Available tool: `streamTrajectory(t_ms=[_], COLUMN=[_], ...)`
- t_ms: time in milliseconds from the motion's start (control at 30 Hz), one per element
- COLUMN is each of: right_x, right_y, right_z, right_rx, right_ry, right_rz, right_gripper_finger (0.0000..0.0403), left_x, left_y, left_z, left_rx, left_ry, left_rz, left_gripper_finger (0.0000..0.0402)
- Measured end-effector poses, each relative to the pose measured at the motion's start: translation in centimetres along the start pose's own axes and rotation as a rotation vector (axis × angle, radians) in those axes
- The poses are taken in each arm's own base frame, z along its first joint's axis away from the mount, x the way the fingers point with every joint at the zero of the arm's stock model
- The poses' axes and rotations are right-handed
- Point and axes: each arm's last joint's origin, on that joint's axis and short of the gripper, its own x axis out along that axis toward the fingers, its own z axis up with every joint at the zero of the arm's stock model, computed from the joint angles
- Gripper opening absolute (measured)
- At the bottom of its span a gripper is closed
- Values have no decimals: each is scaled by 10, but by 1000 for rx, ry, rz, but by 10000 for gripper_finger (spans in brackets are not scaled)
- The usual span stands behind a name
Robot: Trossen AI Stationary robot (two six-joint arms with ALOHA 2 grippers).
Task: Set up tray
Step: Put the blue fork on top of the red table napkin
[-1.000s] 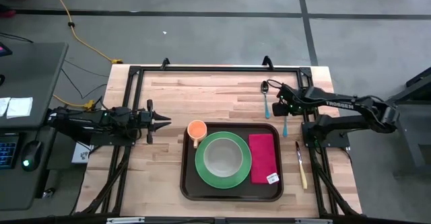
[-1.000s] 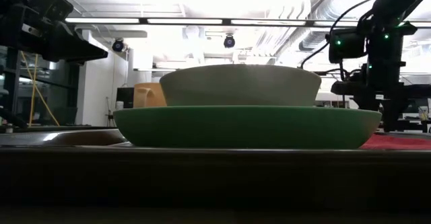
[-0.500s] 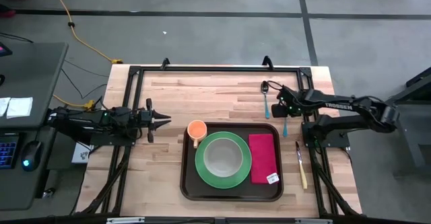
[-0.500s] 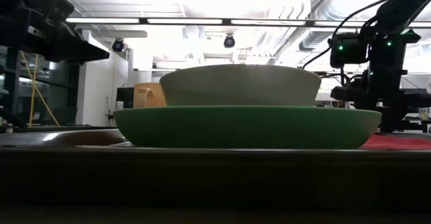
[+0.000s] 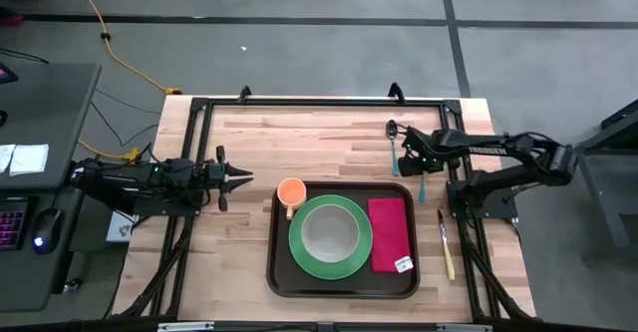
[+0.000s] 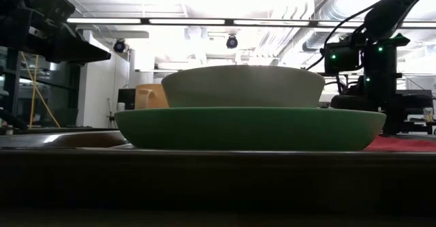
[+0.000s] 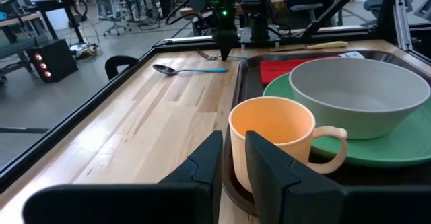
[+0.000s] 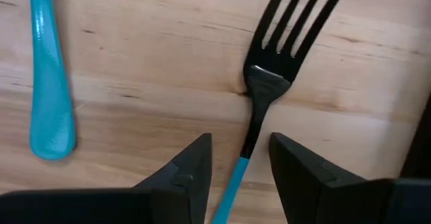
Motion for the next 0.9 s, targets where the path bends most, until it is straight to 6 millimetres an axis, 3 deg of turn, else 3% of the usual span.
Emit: streamTrajectory(t_ms=[400, 900], right_x=[6, 6], right_y=[4, 4], right_z=[3, 3], right_rx=[-14, -3], right_ry=[37, 28], right_rz=[-42, -50], right_gripper_finger=[123, 14], left_x=[0, 0], left_y=[0, 0], left_z=[0, 0], left_rx=[3, 11], left_ry=[0, 1], left_rz=[0, 0], left_gripper_finger=[97, 97])
